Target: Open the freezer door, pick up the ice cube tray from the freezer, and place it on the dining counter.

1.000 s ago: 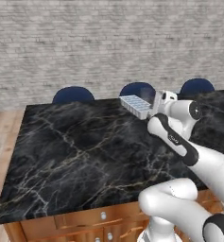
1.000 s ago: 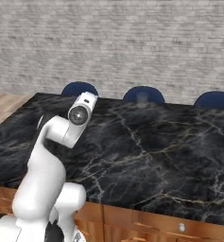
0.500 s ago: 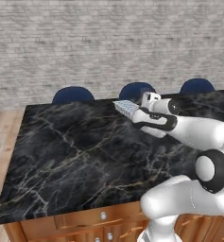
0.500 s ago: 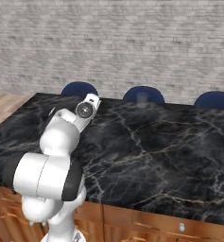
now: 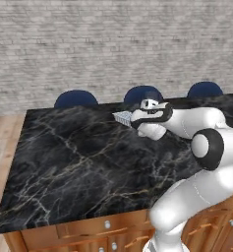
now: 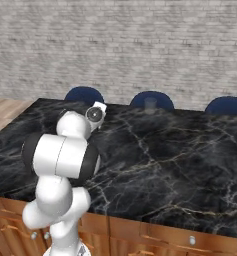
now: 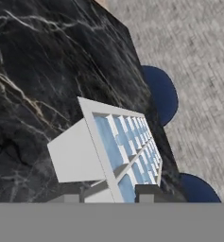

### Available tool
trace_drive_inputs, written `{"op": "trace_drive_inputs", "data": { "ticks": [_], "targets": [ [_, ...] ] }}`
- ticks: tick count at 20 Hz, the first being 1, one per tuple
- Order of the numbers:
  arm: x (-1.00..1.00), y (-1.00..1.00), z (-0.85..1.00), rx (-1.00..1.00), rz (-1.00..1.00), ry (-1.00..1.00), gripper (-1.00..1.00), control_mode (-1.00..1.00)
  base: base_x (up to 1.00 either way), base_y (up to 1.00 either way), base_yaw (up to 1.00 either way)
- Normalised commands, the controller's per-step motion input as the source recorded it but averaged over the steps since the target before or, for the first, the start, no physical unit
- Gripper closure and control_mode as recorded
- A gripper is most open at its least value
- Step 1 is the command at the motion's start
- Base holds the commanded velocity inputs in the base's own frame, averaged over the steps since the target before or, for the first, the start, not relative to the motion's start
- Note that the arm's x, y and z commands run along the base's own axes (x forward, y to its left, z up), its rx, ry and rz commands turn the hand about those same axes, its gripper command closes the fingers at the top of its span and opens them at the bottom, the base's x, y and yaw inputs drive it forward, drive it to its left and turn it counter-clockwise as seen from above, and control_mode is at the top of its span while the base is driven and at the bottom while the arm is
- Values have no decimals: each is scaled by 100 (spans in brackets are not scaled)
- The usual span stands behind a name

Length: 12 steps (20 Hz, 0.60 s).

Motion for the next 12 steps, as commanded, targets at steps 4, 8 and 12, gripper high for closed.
{"op": "trace_drive_inputs", "data": {
  "ticks": [4, 8, 12],
  "targets": [
    [50, 3, -53, 0, 5, 0, 100, -100, 0, 0, 0],
    [56, 2, -51, 0, 5, 0, 100, -100, 0, 0, 0],
    [54, 9, -54, -1, 4, 0, 100, -100, 0, 0, 0]
  ]
}}
